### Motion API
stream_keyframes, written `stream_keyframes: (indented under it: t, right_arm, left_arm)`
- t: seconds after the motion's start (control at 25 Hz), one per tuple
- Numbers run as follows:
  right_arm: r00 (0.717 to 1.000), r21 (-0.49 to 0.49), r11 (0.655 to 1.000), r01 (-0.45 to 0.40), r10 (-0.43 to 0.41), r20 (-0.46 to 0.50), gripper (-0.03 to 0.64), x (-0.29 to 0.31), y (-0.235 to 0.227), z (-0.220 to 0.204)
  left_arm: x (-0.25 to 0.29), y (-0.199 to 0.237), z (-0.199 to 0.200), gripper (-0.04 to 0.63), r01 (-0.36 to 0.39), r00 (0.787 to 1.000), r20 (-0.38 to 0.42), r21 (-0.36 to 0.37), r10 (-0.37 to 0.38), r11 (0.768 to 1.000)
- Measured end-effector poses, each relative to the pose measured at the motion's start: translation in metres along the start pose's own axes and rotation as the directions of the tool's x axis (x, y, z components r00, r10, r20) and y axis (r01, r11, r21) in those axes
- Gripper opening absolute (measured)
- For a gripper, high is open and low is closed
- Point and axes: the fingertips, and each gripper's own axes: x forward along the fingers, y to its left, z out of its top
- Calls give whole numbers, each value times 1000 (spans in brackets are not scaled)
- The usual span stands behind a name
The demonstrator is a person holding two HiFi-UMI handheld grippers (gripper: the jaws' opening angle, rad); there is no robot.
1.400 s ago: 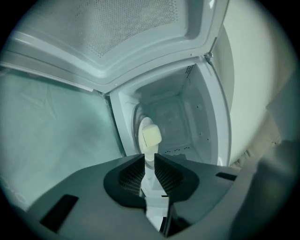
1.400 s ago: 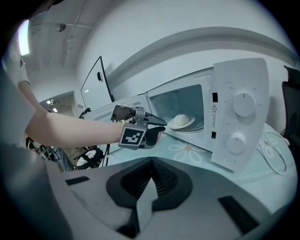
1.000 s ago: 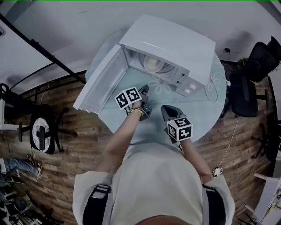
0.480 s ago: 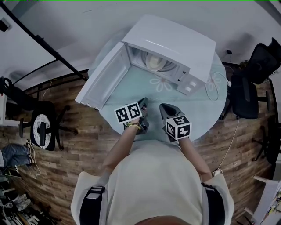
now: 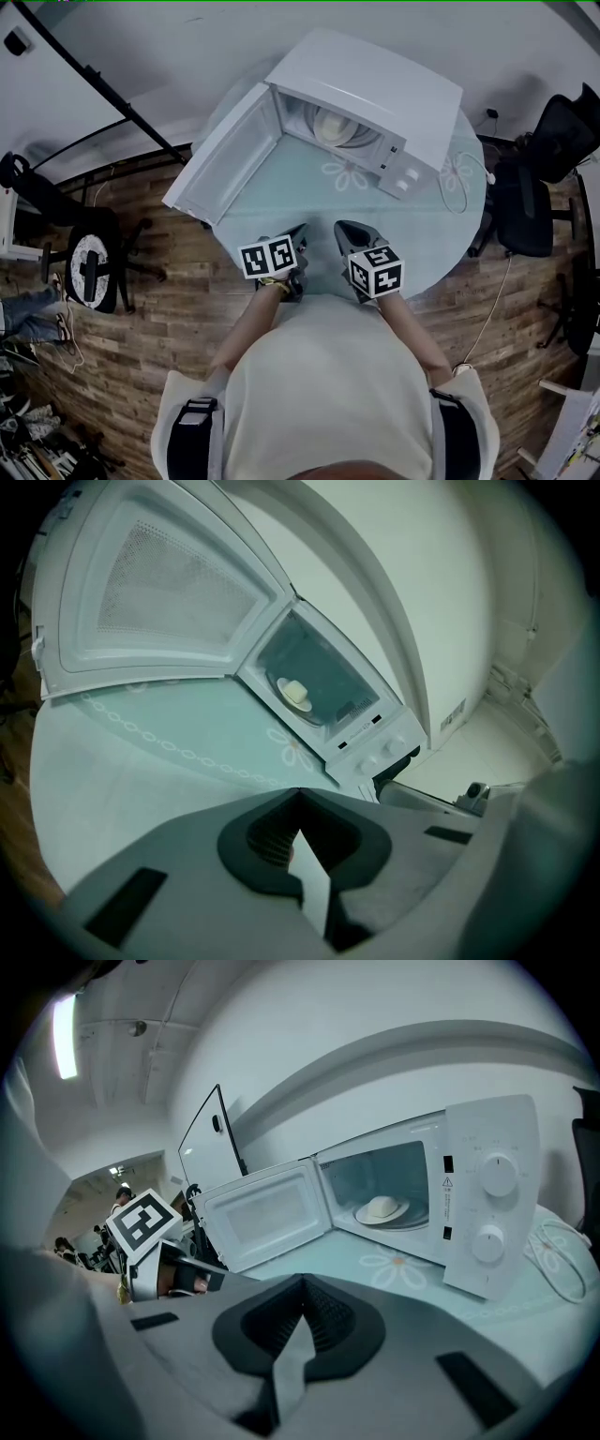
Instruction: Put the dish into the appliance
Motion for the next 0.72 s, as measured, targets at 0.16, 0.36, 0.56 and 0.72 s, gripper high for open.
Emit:
stream_keyframes:
  t: [0.16, 0.36, 0.56, 0.72]
  right_arm:
    - [1000, -1, 1000, -8, 8, 0, 6, -3, 3, -2]
    - [1000, 15, 1000, -8, 9, -15, 6, -6, 2, -9]
    - [1000, 21, 1000, -15, 16, -25, 6, -10, 7, -15]
    - [1000, 22, 1000, -18, 19, -25, 6, -13, 9, -18]
  left_arm:
    - [-8, 1, -3, 9, -12, 1000, 8, 4, 12, 1000]
    - [-11, 1, -6, 9, -21, 1000, 11, 1, 21, 1000]
    - [-15, -1, -8, 9, -23, 1000, 12, -4, 23, 1000]
    - [-16, -5, -10, 9, -17, 1000, 13, -5, 17, 1000]
